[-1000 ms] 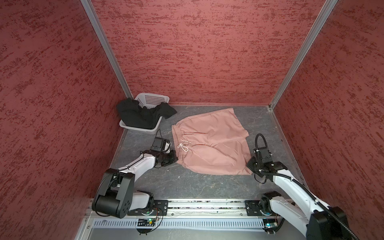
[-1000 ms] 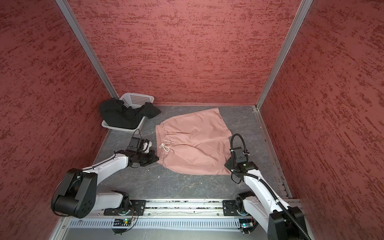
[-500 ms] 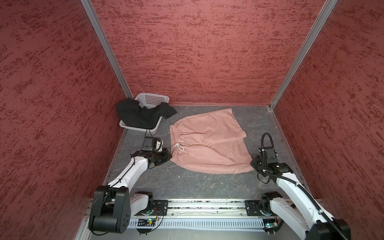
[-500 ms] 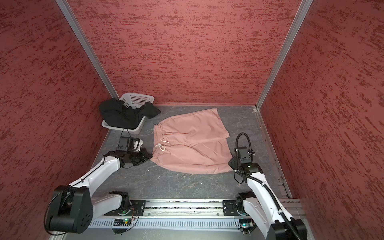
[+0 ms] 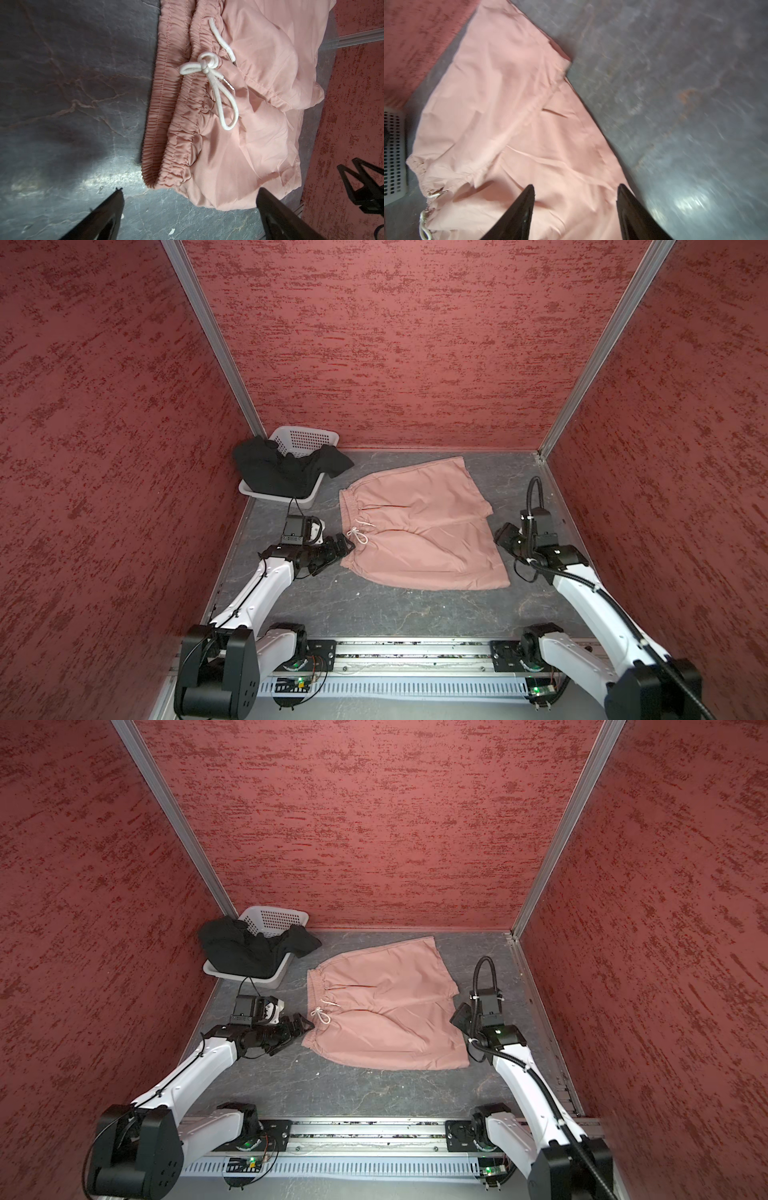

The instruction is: Fold and stack the shorts

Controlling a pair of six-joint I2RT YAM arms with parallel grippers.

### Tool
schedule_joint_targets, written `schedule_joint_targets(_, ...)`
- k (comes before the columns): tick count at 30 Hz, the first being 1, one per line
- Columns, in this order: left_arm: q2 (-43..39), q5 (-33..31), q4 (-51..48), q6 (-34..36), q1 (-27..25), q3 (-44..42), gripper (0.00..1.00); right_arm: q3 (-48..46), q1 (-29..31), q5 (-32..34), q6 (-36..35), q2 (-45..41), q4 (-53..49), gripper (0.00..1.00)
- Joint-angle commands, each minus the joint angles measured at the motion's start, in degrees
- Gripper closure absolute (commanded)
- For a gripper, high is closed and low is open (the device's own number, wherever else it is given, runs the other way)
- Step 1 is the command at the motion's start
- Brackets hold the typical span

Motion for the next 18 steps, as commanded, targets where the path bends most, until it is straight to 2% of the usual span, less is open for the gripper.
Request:
schedule_joint_targets(1,-1.93,-1.02,0.42,0.43,0.23,0.55,0.01,4.87,-0.01,-6.51,-7.04,7.49,16.89,0.36)
schedule_joint_targets(6,-2.89,-0.58,0.52,-0.27,-0.06,-0.49,0.01,18.73,0.49,-13.64,-10.86,29.16,27.81,0.36)
schedule_joint_targets(11,-5.47,-0.33,0.62,-3.04,-0.4,-2.47,0.01,30.0,0.39,-17.61,-7.27,46.4,37.39,0.38)
schedule_joint_targets(15,-6.66,-1.5,0.05,-3.54,-0.38,-3.13,0.01,41.4,0.15,-24.18,-2.56,59.5,39.44,0.38)
schedule_joint_targets(18,-5.34,-0.65,1.01,-3.97,-0.63,-3.33,0.01,47.26,0.21,-26.09,0.53,65.91,39.77,0.38)
